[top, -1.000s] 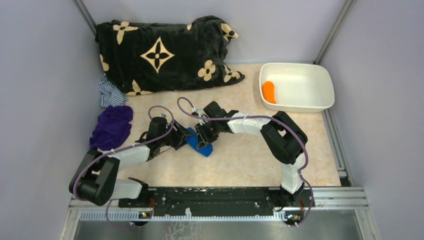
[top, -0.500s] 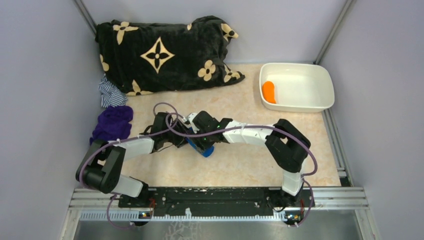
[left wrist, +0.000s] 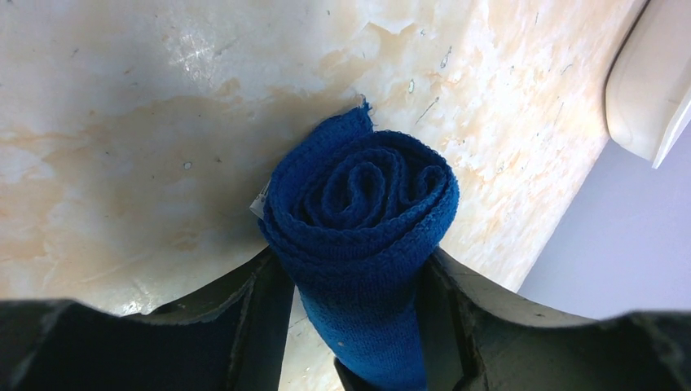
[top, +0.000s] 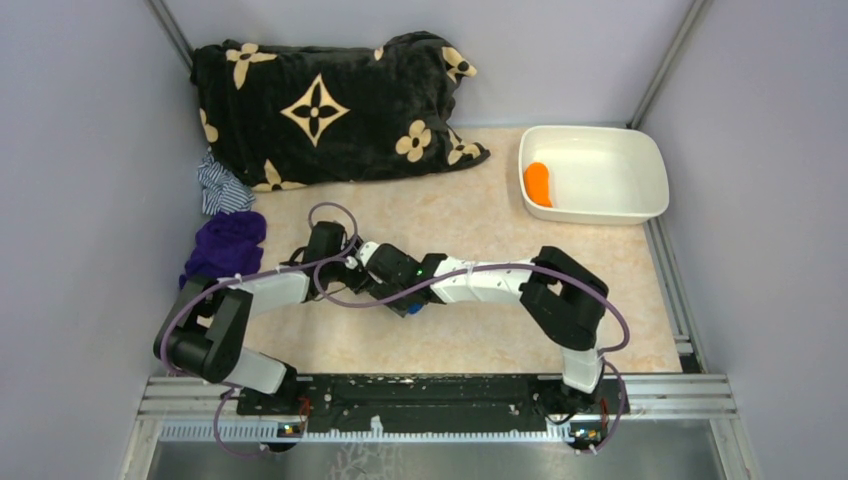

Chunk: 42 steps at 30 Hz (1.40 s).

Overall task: Roll the towels
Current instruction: Roll the towel at the center of the board.

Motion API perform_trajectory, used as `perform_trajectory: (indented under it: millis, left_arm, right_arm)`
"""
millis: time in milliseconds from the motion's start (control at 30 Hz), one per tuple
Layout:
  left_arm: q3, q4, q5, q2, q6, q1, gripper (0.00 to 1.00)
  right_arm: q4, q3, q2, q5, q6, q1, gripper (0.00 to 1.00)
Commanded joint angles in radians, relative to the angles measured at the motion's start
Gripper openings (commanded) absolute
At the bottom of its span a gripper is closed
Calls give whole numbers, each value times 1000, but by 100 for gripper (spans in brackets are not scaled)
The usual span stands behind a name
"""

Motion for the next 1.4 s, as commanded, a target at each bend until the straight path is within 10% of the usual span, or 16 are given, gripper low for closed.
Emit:
perform_trajectory:
  millis: [0,433,1367]
  left_arm:
    - [-10,-98,-66,47,41,2,60]
    - [10,-97,-61,77,57,1,63]
    - [133,-316,-93,117,82,0,61]
  right_arm:
    - [-9,29,61,42,-15,8,60]
    - [-61,9,109,-9,40,-23,51]
    - [147,51,8,206,-88,56,67]
